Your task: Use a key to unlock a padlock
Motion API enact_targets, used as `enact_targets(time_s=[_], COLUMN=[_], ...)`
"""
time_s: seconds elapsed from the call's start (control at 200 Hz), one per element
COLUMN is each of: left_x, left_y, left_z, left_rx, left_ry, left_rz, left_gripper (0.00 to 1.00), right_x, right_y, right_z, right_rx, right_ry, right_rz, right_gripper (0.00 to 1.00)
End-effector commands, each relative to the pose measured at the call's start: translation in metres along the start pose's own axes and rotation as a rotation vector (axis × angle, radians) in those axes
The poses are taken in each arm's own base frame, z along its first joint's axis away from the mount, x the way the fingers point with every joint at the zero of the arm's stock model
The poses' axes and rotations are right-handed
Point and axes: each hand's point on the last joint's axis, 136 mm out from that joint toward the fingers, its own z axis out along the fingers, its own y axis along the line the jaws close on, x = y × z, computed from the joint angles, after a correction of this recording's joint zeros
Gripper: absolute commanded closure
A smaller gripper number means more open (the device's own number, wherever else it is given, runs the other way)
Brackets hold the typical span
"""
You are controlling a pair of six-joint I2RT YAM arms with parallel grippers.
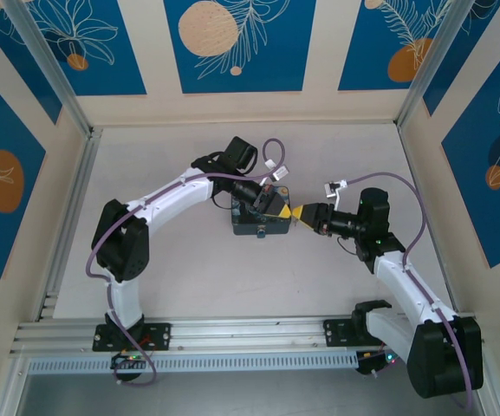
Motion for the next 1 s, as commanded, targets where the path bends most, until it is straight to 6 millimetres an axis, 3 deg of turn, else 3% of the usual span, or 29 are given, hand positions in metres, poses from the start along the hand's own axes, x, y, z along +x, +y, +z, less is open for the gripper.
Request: enact_targets(time_s=[0.0,0.41,0.995], left_x=[-0.009,-0.010,-0.012], left_y=[-0.006,-0.004,0.002], left_z=[-0.002,-0.002,-0.002], left_rx=[0.016,0.008,0.003], left_ry=[-0.017,-0.021,-0.022], left_rz=[0.024,0.018,0.008], left_gripper=[1.00,1.00,1.00], right_x=[0.004,0.008,0.016], right_y=[0.002,-0.001,0.005], right_z=[0.001,0.001,0.001], right_rx=[-0.015,-0.016,-0.062], right_ry=[0.014,0.021,0.060], right_rz=[-0.025,-0.021,-0.039], right_gripper=[0.68,0.84,0.82])
